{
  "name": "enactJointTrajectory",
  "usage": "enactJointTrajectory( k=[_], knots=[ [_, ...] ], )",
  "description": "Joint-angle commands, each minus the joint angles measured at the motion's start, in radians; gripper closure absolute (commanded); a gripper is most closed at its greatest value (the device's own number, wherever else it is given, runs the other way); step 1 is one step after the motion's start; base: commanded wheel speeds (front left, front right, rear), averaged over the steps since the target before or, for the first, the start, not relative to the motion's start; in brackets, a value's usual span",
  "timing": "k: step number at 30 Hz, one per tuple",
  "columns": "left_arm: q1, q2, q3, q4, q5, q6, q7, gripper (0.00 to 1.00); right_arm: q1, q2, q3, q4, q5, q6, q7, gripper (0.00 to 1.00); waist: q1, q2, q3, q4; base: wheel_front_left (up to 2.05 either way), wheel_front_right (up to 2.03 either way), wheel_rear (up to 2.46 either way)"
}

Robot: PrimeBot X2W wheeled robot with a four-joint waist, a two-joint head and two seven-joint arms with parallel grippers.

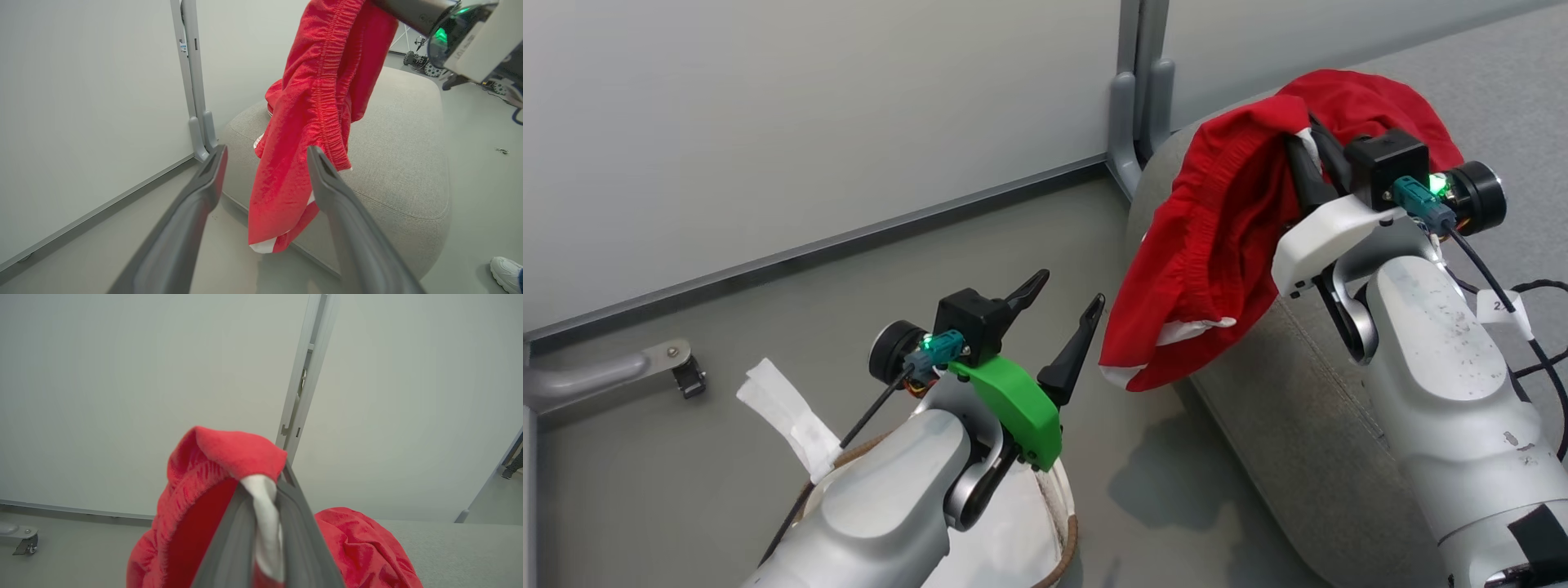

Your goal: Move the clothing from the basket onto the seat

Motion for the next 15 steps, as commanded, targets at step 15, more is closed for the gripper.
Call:
enactJointTrajectory(
  k=[15],
  knots=[
    [0.020, 0.010, -0.042, -0.072, 0.042, 0.028, 0.010, 0.00, 0.113, -0.040, -0.073, -0.300, 0.020, -0.001, 0.111, 1.00, 0.0000, -0.0001, 0.127, -0.261, 0.00, 0.00, 0.00]
  ],
)
